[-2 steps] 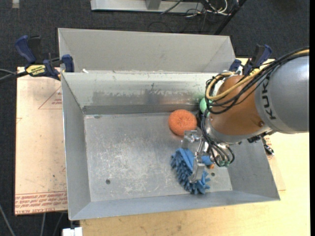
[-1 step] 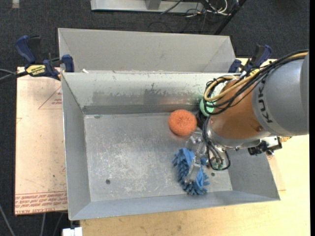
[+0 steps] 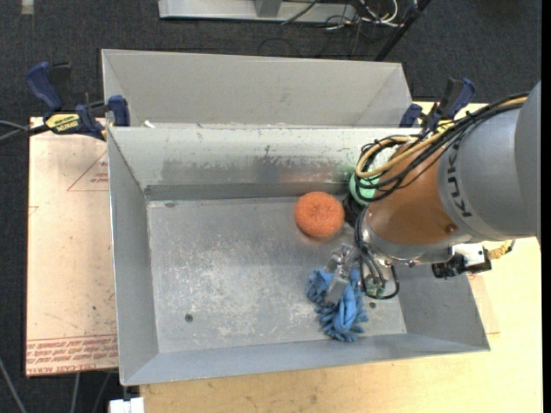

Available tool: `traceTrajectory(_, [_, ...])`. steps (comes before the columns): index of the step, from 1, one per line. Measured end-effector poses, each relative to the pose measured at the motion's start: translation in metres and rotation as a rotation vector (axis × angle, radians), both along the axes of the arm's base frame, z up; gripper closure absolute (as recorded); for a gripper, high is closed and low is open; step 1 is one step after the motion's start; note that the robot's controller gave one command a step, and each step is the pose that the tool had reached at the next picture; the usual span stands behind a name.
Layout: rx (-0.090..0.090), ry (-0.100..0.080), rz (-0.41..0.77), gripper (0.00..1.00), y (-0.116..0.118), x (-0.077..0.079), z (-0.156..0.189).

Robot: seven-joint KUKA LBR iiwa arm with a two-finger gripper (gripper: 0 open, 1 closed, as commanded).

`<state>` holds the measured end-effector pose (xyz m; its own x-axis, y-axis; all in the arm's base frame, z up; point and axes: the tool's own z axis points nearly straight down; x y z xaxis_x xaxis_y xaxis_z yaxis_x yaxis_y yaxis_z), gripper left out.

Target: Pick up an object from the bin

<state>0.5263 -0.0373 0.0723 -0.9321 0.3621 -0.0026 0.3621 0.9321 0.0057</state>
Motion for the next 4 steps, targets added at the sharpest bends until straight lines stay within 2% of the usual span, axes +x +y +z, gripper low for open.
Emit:
traceTrajectory(2, [0.000, 0.002, 0.000, 1.00, 0.000, -0.001, 0.004])
traceTrajectory(3, [0.000, 0.010, 0.000, 1.00, 0.000, -0.004, 0.024])
traceTrajectory(4, [-0.001, 0.003, 0.001, 1.00, -0.001, -0.002, 0.043])
